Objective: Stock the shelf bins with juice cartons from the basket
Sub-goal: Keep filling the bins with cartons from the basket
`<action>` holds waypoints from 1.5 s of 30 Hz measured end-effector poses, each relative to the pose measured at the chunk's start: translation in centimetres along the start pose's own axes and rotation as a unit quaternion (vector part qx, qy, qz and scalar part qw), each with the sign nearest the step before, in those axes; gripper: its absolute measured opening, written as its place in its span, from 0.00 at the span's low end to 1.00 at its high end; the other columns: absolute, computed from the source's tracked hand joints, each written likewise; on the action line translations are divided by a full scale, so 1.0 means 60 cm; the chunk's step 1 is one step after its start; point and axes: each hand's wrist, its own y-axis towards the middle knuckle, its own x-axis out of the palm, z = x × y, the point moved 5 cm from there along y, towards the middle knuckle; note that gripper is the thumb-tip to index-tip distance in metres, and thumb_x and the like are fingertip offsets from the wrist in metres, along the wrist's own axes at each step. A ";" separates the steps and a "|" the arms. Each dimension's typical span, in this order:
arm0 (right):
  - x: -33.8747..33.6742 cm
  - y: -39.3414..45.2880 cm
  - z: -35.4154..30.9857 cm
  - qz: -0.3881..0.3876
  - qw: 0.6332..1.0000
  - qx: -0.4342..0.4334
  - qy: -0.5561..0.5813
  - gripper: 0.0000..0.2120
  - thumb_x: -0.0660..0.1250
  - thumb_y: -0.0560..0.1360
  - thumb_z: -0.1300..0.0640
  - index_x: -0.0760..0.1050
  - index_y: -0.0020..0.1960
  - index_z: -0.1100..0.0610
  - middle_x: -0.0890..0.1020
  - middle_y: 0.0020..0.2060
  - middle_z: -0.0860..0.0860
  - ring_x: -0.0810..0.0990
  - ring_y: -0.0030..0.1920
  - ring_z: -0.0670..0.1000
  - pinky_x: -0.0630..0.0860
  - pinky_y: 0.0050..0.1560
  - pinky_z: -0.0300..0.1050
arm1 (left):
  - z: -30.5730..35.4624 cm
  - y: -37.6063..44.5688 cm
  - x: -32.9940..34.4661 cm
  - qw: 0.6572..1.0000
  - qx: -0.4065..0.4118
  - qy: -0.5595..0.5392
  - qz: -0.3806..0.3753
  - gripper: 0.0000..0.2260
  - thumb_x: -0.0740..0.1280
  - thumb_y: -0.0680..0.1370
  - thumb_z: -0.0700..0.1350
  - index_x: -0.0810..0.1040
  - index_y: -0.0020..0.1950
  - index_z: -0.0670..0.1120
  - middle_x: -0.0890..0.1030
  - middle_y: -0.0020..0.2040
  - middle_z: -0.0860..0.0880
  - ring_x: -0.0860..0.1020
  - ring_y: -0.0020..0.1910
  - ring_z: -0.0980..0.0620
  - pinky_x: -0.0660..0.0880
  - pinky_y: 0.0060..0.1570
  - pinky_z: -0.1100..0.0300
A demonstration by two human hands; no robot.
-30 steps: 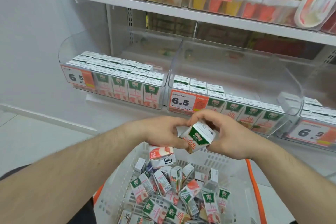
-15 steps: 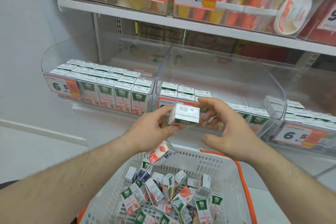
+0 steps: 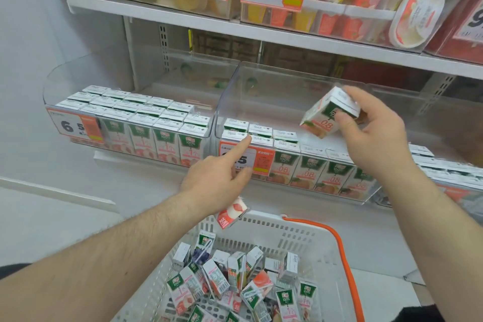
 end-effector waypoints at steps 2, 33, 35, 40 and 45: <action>0.009 0.013 0.021 -0.026 0.998 0.029 -0.051 0.22 0.65 0.79 0.56 0.70 0.72 0.48 0.77 0.62 0.49 0.76 0.57 0.50 0.70 0.59 0.40 | -0.003 0.004 0.006 1.000 -0.011 0.007 -0.005 0.28 0.57 0.81 0.54 0.45 0.77 0.66 0.80 0.31 0.50 0.78 0.31 0.54 0.73 0.33 0.61; 0.086 0.010 0.063 -0.347 0.901 0.175 -0.191 0.33 0.57 0.76 0.41 0.47 0.77 0.35 0.68 0.74 0.50 0.51 0.76 0.62 0.52 0.72 0.59 | -0.006 0.000 -0.012 0.992 0.020 -0.107 0.062 0.24 0.52 0.83 0.45 0.56 0.77 0.62 0.80 0.34 0.46 0.75 0.30 0.47 0.75 0.34 0.47; 0.078 0.013 0.040 -0.263 0.920 0.084 -0.277 0.33 0.55 0.75 0.37 0.53 0.78 0.42 0.75 0.68 0.53 0.59 0.74 0.59 0.52 0.72 0.55 | -0.006 -0.009 -0.020 0.984 0.047 -0.147 0.091 0.23 0.52 0.82 0.47 0.57 0.76 0.61 0.81 0.37 0.46 0.77 0.32 0.49 0.75 0.36 0.44; 0.086 -0.051 -0.084 -0.119 0.990 -0.043 0.065 0.23 0.65 0.62 0.53 0.76 0.57 0.45 0.83 0.51 0.49 0.79 0.44 0.44 0.76 0.50 0.39 | -0.005 -0.027 -0.044 0.967 0.099 -0.172 0.158 0.20 0.52 0.80 0.51 0.65 0.73 0.55 0.79 0.39 0.55 0.76 0.37 0.60 0.70 0.38 0.61; 0.174 -0.166 -0.120 -0.417 0.907 0.015 0.054 0.38 0.76 0.66 0.49 0.63 0.71 0.42 0.79 0.49 0.38 0.79 0.43 0.38 0.77 0.46 0.38 | 0.008 -0.036 -0.055 0.967 0.126 -0.119 0.185 0.19 0.51 0.81 0.51 0.70 0.69 0.50 0.76 0.39 0.61 0.75 0.44 0.59 0.70 0.47 0.61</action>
